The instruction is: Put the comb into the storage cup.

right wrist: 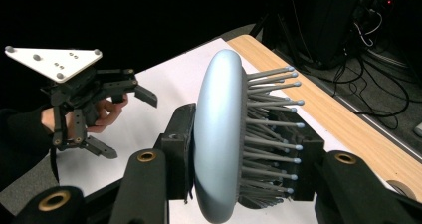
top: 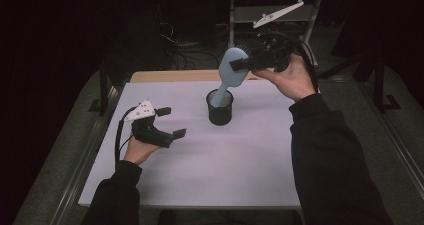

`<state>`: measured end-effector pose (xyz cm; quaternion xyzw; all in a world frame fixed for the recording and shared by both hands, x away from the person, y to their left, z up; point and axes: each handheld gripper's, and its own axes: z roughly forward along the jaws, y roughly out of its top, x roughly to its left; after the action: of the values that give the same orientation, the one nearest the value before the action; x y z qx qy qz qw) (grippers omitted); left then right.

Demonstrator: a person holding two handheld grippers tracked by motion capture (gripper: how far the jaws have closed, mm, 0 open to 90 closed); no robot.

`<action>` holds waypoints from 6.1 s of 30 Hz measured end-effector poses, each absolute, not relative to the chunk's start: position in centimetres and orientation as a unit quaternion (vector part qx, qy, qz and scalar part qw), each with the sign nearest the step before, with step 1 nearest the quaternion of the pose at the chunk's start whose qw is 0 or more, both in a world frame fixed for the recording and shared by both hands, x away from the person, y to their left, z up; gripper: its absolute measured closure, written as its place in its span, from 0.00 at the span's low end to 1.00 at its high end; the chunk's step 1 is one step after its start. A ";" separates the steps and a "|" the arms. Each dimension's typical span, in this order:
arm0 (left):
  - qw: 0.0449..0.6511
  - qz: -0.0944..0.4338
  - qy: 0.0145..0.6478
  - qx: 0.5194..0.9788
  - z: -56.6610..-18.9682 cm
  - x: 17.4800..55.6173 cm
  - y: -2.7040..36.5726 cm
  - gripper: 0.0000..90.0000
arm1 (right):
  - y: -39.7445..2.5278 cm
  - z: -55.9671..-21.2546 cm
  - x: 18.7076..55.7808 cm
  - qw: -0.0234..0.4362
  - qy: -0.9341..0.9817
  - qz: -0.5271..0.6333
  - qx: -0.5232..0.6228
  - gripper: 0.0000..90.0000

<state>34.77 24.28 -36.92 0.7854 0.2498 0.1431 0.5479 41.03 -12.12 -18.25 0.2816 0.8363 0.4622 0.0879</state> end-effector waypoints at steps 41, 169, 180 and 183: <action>0.544 0.169 0.312 0.760 -40.6 32.4 31.9 0.00 | -13.3 -19.4 45.2 0.113 0.823 0.450 0.327 0.61; 0.567 0.170 0.350 0.726 -42.3 30.0 34.9 0.00 | -14.5 -31.6 47.6 0.063 0.794 0.455 0.397 0.15; 0.567 0.168 0.352 0.726 -42.3 29.9 34.8 0.00 | -15.5 -31.2 47.2 0.065 0.790 0.463 0.397 0.08; 0.566 0.167 0.351 0.726 -42.3 29.9 34.8 0.00 | -15.7 -31.2 47.1 0.072 0.788 0.462 0.401 0.05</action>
<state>29.95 34.77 -42.30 0.7264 0.3514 0.1674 0.5664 47.12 -15.72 -31.17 0.4005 0.7879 0.4622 0.0720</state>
